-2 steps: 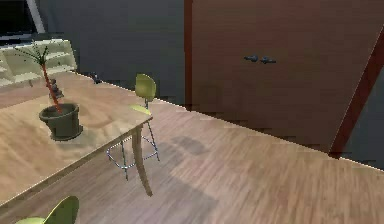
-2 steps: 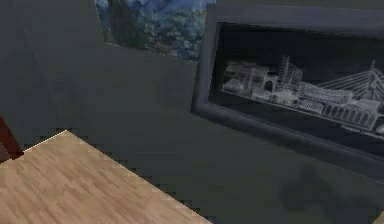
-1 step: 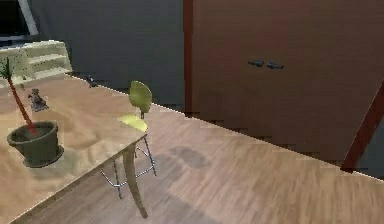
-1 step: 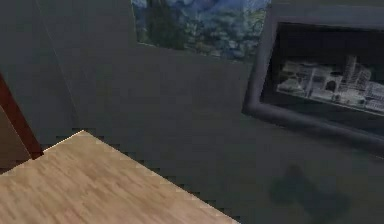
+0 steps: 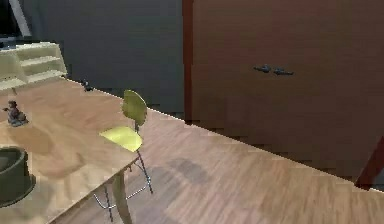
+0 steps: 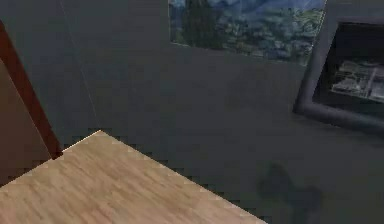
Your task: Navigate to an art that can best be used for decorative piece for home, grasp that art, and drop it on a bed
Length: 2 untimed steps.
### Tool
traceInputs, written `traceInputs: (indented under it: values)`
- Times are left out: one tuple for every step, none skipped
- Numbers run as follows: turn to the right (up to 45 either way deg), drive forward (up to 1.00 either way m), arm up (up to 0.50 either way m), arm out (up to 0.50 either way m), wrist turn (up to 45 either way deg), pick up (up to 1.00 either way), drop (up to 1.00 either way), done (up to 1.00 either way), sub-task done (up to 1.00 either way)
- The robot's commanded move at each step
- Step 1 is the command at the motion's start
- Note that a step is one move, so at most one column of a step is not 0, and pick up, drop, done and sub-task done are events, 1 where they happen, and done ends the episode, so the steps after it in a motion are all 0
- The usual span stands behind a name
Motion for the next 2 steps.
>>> traceInputs:
  values:
    - [45.0,0.00,0.00,0.00,0.0,0.00,0.00,0.00,0.00]
    - [45.0,0.00,0.00,0.00,0.0,0.00,0.00,0.00,0.00]
